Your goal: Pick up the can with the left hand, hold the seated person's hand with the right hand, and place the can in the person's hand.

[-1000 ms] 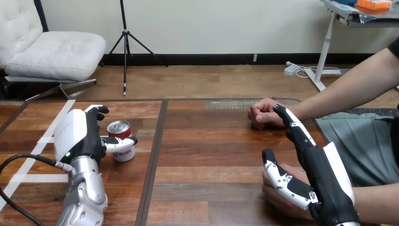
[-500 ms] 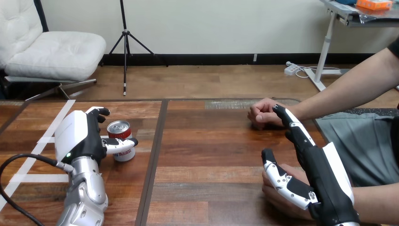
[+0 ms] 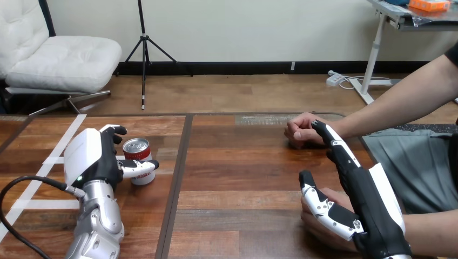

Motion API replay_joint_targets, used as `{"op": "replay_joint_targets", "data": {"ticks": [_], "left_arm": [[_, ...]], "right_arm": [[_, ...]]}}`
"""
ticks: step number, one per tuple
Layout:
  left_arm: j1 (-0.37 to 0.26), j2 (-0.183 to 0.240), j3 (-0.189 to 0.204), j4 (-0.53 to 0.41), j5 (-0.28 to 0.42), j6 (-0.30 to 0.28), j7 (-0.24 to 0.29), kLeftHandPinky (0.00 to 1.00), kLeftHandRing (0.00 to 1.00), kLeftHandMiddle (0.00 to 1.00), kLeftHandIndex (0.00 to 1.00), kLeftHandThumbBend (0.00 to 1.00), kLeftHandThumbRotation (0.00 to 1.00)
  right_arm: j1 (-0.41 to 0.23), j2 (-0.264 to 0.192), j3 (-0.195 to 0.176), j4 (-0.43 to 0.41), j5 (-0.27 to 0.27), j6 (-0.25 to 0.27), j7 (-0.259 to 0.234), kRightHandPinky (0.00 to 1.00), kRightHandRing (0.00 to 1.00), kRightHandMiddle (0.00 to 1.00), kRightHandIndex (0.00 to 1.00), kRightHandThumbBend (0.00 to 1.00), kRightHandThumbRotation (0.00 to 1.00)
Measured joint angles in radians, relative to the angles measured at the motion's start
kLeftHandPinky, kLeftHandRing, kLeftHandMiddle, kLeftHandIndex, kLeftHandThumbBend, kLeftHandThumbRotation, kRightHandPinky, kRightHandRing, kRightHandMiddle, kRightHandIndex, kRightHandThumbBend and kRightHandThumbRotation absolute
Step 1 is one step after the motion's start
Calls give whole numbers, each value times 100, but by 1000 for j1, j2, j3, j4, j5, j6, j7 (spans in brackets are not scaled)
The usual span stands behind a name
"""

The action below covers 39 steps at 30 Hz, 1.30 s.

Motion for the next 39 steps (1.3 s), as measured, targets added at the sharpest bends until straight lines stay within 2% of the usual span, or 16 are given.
{"op": "replay_joint_targets", "data": {"ticks": [32, 39], "left_arm": [[-42, -12, -13, 83, -9, -26, 3, 56, 68, 74, 75, 88, 20], [-62, -16, -19, 111, -19, -33, 12, 59, 71, 76, 76, 88, 21]], "right_arm": [[1, 0, -1, 0, -1, 0, 0, 98, 98, 97, 95, 15, 13], [1, 0, -1, 0, -1, 0, 0, 99, 99, 97, 94, 16, 14]]}}
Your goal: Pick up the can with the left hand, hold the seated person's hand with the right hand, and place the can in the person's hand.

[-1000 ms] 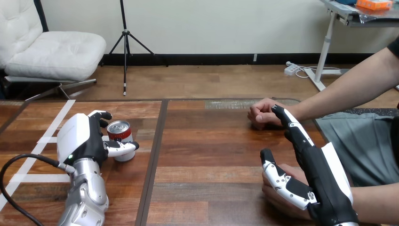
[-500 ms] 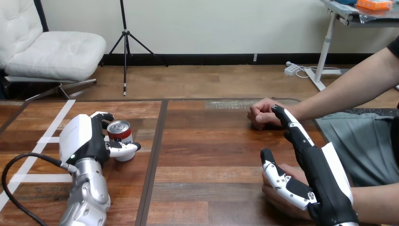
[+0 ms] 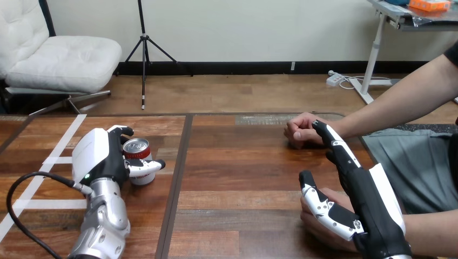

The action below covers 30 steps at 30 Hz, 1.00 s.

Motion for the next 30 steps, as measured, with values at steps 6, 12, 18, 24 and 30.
{"op": "replay_joint_targets", "data": {"ticks": [6, 12, 18, 24, 30], "left_arm": [[-16, -5, -5, 21, -5, 0, 5, 60, 72, 78, 77, 87, 22], [-25, -7, -10, 35, -5, 0, 7, 60, 73, 79, 78, 87, 25], [-28, -7, -13, 43, -5, 0, 12, 61, 74, 80, 79, 87, 27], [-28, -7, -14, 55, -5, 0, 20, 61, 74, 80, 79, 87, 26], [-28, -7, -14, 68, -5, -10, 30, 61, 74, 80, 79, 87, 25]], "right_arm": [[0, 0, 0, 0, -1, 0, 0, 99, 99, 97, 94, 16, 14], [0, 0, 0, 0, -1, 0, 0, 99, 98, 97, 94, 16, 15], [1, 0, 0, 0, -1, 0, 0, 98, 98, 96, 94, 16, 15], [1, 0, -1, 0, -3, 0, -1, 98, 98, 96, 94, 16, 15], [1, -1, -2, 0, -6, 0, -2, 97, 97, 96, 94, 15, 15]]}}
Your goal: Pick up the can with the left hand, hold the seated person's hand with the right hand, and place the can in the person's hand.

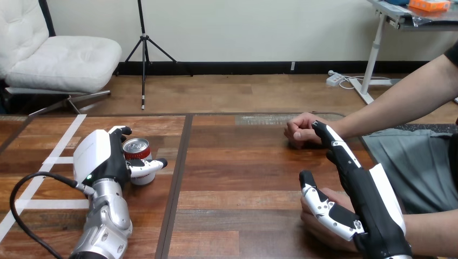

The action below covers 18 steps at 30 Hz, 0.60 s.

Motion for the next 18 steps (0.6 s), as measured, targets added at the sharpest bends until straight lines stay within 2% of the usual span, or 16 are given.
{"op": "replay_joint_targets", "data": {"ticks": [7, 18], "left_arm": [[0, -1, 0, 10, -2, -15, 10, 59, 71, 77, 76, 87, 20], [0, -6, 2, 25, -19, -70, 49, 52, 62, 66, 67, 86, 3]], "right_arm": [[0, -1, -1, 0, -2, 0, 0, 96, 96, 96, 94, 15, 14], [1, -1, -1, 0, -3, 0, 0, 95, 96, 95, 93, 15, 14]]}}
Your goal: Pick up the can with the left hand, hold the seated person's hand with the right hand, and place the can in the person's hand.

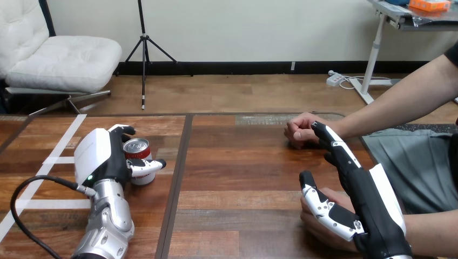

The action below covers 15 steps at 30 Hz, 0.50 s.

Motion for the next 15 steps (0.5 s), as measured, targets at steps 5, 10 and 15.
{"op": "replay_joint_targets", "data": {"ticks": [5, 10, 15], "left_arm": [[0, -1, 3, 3, -17, -27, 0, 50, 59, 64, 66, 85, 1], [0, -4, 7, 3, -46, -43, -7, 49, 58, 63, 64, 82, 0], [0, -10, 9, 4, -73, -55, -10, 47, 56, 61, 61, 81, 0]], "right_arm": [[0, 0, 0, 0, 0, 0, 0, 95, 96, 95, 93, 15, 13], [0, 0, 0, 0, -3, 0, 0, 95, 96, 95, 93, 15, 13], [0, 0, 0, 0, -4, 0, 0, 95, 96, 95, 93, 15, 13]]}}
